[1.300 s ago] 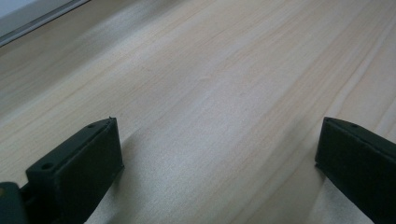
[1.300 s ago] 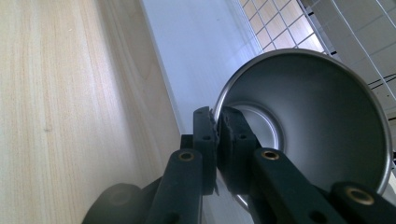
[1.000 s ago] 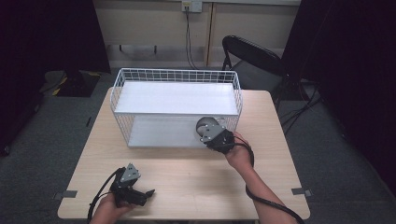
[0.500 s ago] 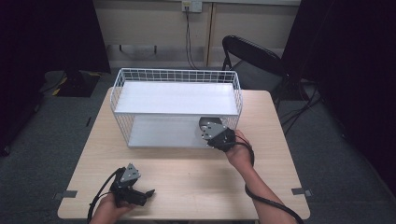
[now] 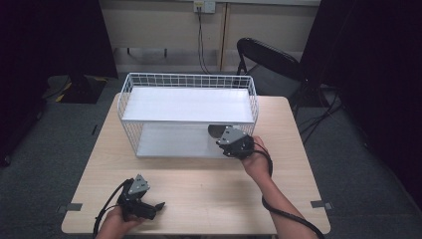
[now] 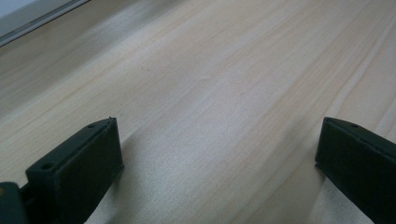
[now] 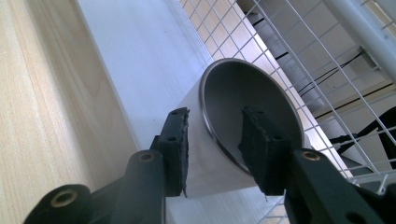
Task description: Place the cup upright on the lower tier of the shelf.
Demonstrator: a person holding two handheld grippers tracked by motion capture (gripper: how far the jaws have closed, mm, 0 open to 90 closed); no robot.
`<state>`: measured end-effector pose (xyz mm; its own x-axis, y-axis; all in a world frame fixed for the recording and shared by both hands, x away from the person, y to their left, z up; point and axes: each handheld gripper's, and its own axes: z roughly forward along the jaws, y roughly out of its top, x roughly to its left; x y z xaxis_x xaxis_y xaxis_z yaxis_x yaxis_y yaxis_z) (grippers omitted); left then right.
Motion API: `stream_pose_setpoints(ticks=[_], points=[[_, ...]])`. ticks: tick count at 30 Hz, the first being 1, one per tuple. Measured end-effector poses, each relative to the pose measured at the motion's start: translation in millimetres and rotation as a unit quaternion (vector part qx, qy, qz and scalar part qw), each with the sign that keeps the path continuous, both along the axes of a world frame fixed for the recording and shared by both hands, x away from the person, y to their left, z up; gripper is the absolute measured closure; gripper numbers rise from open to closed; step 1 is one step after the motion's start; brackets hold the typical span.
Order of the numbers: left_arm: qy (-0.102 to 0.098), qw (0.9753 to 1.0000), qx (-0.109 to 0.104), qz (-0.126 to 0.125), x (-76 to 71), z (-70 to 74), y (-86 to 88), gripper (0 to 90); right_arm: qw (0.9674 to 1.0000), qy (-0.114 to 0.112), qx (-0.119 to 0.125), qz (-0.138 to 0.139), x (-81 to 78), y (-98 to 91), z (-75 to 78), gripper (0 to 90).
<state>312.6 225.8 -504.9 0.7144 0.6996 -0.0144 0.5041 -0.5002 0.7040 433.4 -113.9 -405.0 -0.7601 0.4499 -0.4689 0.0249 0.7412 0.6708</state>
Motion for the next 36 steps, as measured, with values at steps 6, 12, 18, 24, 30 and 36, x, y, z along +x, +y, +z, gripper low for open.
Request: stream_pose_setpoints(ticks=[6, 12, 18, 24, 30, 36], points=[[0.0, 1.0, 0.0, 0.0, 0.0, 0.0, 0.0, 0.0, 0.9999, 0.009, 0.01, -0.003, -2.5, -4.0, -0.4, 55.5], [0.0, 1.0, 0.0, 0.0, 0.0, 0.0, 0.0, 0.0, 0.999, 0.027, 0.034, -0.004, -5.6, -8.8, 0.8, 47.1], [0.0, 1.0, 0.0, 0.0, 0.0, 0.0, 0.0, 0.0, 0.9978, 0.041, 0.053, 0.002, -11.6, -11.9, 1.5, 36.1], [0.0, 1.0, 0.0, 0.0, 0.0, 0.0, 0.0, 0.0, 0.9969, 0.056, 0.054, 0.007, -17.0, -11.4, 2.8, 25.0], [0.0, 1.0, 0.0, 0.0, 0.0, 0.0, 0.0, 0.0, 0.995, 0.076, 0.064, 0.01, -20.7, -13.1, 2.9, 17.0], [0.0, 1.0, 0.0, 0.0, 0.0, 0.0, 0.0, 0.0, 0.9925, 0.095, 0.075, 0.015, -21.5, -18.4, 1.0, 15.0]])
